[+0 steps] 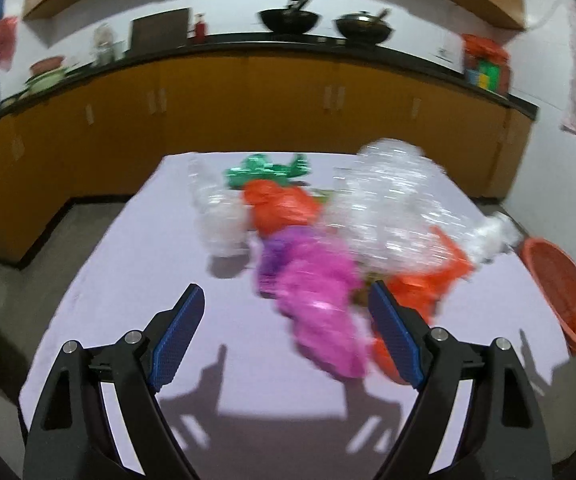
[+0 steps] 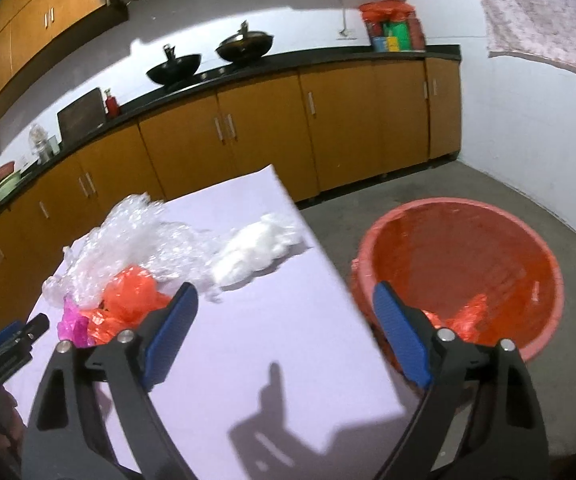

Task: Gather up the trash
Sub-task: 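Grasp the white plastic bag with the right gripper while the left grasps a clear bag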

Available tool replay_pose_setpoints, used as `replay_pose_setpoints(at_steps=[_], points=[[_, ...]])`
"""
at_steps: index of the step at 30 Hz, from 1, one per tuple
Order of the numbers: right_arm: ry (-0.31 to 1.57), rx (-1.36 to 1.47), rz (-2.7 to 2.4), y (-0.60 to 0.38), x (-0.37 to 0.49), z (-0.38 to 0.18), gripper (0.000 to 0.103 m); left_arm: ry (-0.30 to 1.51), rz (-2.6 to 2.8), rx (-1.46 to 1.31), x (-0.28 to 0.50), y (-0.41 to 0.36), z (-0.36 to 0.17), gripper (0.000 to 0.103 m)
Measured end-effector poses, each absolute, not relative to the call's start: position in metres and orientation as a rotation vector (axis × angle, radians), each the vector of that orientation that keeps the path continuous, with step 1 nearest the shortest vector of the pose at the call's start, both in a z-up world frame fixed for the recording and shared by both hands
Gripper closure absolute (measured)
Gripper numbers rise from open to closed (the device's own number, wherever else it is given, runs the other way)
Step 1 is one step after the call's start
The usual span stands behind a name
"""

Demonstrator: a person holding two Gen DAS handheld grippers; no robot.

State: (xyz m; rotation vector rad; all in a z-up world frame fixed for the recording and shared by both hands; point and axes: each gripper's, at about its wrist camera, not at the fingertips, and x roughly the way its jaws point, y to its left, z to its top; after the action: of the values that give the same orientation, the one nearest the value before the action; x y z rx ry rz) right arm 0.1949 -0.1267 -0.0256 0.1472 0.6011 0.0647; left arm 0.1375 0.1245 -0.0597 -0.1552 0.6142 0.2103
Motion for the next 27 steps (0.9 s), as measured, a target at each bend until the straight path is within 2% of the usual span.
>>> replay_pose_setpoints(at_steps=[3, 11, 18, 25, 26, 27], points=[[0.625, 0.167, 0.067, -0.117, 0.211, -0.029, 0.022, 0.599, 0.262, -0.172, 0.146, 0.149, -0.058, 0.02], [0.657, 0.168, 0.043, -0.095, 0.26, -0.044, 0.023, 0.596, 0.34, -0.237, 0.194, 0.204, -0.055, 0.019], [0.698, 0.239, -0.028, -0.093, 0.316, -0.059, 0.023, 0.673, 0.32, -0.244, 0.243, 0.216, -0.066, 0.019], [0.789, 0.249, -0.037, -0.082, 0.348, -0.085, 0.023, 0.794, 0.329, -0.237, 0.268, 0.217, -0.101, 0.019], [0.797, 0.243, -0.036, -0.081, 0.349, -0.088, 0.024, 0.81, 0.324, -0.245, 0.27, 0.219, -0.107, 0.021], [0.81, 0.233, -0.03, -0.078, 0.351, -0.093, 0.032, 0.822, 0.315, -0.251, 0.27, 0.219, -0.111, 0.025]])
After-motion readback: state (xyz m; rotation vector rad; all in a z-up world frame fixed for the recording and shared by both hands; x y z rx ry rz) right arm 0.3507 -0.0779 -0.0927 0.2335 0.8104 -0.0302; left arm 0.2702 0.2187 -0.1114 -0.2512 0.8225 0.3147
